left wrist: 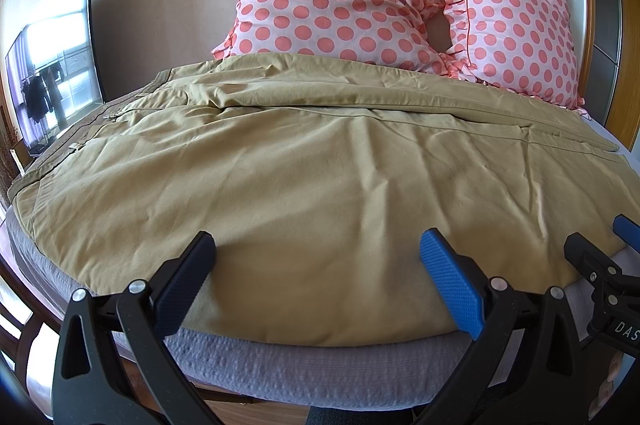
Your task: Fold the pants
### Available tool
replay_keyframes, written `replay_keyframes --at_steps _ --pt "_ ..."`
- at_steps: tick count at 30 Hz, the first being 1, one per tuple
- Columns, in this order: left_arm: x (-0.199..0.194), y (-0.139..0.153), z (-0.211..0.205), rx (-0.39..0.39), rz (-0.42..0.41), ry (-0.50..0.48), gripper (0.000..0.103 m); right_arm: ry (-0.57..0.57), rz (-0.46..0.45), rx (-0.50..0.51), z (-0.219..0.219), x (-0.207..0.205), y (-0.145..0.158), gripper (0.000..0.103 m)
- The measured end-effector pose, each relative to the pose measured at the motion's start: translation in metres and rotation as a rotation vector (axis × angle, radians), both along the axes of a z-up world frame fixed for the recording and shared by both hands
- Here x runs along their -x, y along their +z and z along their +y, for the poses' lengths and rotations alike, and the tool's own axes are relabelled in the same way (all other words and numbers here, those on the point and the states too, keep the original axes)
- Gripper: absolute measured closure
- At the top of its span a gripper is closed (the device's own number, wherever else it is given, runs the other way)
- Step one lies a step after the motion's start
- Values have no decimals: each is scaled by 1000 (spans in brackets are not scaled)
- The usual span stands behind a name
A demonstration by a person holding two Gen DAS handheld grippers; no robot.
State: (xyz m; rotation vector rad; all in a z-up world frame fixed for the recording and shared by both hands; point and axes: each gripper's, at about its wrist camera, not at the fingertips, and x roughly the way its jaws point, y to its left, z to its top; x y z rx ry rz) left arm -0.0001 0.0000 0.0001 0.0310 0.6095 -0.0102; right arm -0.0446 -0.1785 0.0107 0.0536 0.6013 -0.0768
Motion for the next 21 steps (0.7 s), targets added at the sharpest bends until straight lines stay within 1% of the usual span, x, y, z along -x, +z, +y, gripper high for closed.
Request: replay_keyframes --at_steps 21 --pt "0 0 0 0 -3 0 2 2 -7 1 0 1 -1 1"
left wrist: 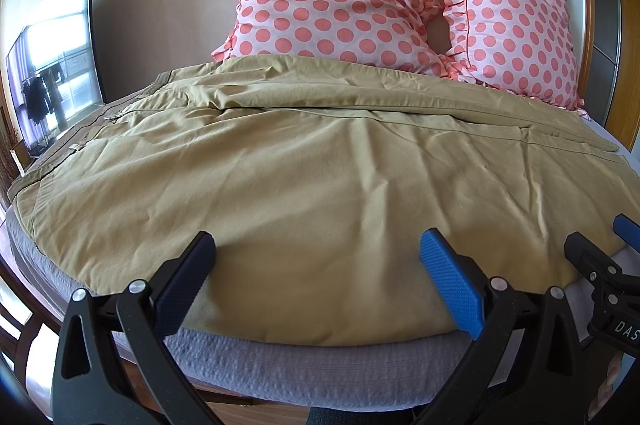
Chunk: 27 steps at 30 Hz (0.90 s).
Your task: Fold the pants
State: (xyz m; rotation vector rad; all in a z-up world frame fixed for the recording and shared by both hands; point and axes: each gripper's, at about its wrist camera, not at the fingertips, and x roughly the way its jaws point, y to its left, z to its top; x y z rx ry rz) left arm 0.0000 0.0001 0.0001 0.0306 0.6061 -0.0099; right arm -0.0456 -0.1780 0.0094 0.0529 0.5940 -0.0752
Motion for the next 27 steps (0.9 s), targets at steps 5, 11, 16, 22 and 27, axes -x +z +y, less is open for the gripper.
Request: replay_keyframes --at_steps 5,11,16,22,27 --pt "0 0 0 0 -1 0 2 -1 -3 0 0 0 0 1" --pt "0 0 0 0 -2 0 2 -1 -4 0 0 1 0 1" --pt "0 0 0 0 -3 0 2 -2 -6 0 0 1 0 1" --pt "0 0 0 0 -1 1 2 -1 -5 0 3 -1 -4 1" --pt "-3 4 1 -1 13 3 2 12 16 -5 -2 0 9 1"
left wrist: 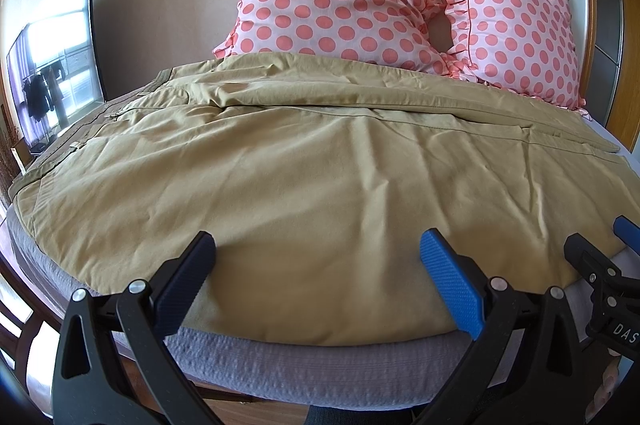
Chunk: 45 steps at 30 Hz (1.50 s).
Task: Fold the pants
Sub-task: 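Reach the right gripper to the trouser leg hems and grasp them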
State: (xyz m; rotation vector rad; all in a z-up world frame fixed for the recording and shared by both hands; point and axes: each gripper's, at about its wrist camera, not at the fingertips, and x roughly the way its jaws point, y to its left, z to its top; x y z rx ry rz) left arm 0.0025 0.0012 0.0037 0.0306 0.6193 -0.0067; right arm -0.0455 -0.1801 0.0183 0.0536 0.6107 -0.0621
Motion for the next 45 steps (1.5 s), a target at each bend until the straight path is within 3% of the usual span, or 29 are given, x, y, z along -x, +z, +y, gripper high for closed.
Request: replay_keyframes --at_steps 5,8,12,14,16,18,23,25,26,28,30,34,42,45 --pt "-5 6 5 18 54 7 2 -23 13 -67 -37 -27 19 1" --pt "-15 23 18 64 48 34 2 -132 13 -82 -90 -71 45 1" --pt "-32 49 32 99 8 59 2 -323 84 -114 -173 -150 57 1" --pt "-44 58 35 91 4 63 2 -405 125 -137 -211 -193 55 7" --pt "-56 62 35 69 5 76 2 -481 159 -150 -244 -227 49 22" --pt "-67 67 37 56 6 85 2 -534 174 -145 -266 -257 45 29" --pt "-92 74 31 41 -6 66 2 -660 233 -211 -314 -323 25 33" --pt "-101 74 27 37 -8 53 2 -715 279 -244 -330 -342 12 43" --pt "-105 73 25 34 -9 46 2 -738 280 -214 -331 -348 9 44" --pt "-111 71 22 27 -8 39 2 -747 303 -129 -329 -359 7 60" --pt "-116 68 21 32 -1 36 2 -729 282 -120 -329 -359 5 79" --pt "-118 63 23 54 9 31 2 -675 224 -236 -344 -336 3 98" --pt "-102 69 31 89 -33 19 2 -513 -1 -465 -338 -201 21 100" --pt "-101 75 34 111 -56 7 2 -497 4 -503 -327 -160 15 100"
